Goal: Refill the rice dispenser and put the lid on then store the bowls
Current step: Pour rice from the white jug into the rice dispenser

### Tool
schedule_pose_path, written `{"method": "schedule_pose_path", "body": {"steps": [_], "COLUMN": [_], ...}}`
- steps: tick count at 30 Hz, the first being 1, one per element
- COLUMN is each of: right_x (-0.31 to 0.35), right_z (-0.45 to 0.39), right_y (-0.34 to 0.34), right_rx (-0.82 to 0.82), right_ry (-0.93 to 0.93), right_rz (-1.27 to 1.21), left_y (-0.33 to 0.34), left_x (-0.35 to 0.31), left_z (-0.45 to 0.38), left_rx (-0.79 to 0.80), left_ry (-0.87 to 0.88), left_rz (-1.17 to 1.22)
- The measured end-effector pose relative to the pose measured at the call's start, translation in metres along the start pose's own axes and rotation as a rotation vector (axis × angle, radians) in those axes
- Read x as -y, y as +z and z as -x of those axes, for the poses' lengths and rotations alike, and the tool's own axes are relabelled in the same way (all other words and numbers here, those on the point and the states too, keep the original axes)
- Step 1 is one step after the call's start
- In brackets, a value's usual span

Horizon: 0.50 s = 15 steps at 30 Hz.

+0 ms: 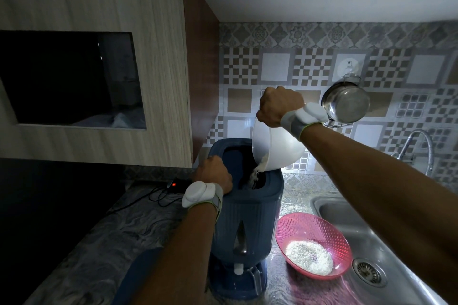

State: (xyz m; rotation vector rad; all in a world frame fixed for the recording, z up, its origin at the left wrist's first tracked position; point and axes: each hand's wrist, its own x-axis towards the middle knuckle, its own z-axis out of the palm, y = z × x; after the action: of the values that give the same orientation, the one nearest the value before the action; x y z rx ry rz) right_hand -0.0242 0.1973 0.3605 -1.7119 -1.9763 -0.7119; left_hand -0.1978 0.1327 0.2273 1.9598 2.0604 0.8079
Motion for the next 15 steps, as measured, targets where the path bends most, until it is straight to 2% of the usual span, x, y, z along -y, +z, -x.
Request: {"method": "schedule_pose_path", "body": {"steps": [15], "right_x": [0.0001], "right_z": [-0.0024], "right_y": [0.003], "right_rx": [0.002], "right_ry": [-0.003], "right_rz": [0.014], "left_y": [-0.0025], "left_x": [-0.002], "left_z": [0.0019], "left_rx": [0.011], "left_ry": [-0.012], "left_rz": [-0.013]}}
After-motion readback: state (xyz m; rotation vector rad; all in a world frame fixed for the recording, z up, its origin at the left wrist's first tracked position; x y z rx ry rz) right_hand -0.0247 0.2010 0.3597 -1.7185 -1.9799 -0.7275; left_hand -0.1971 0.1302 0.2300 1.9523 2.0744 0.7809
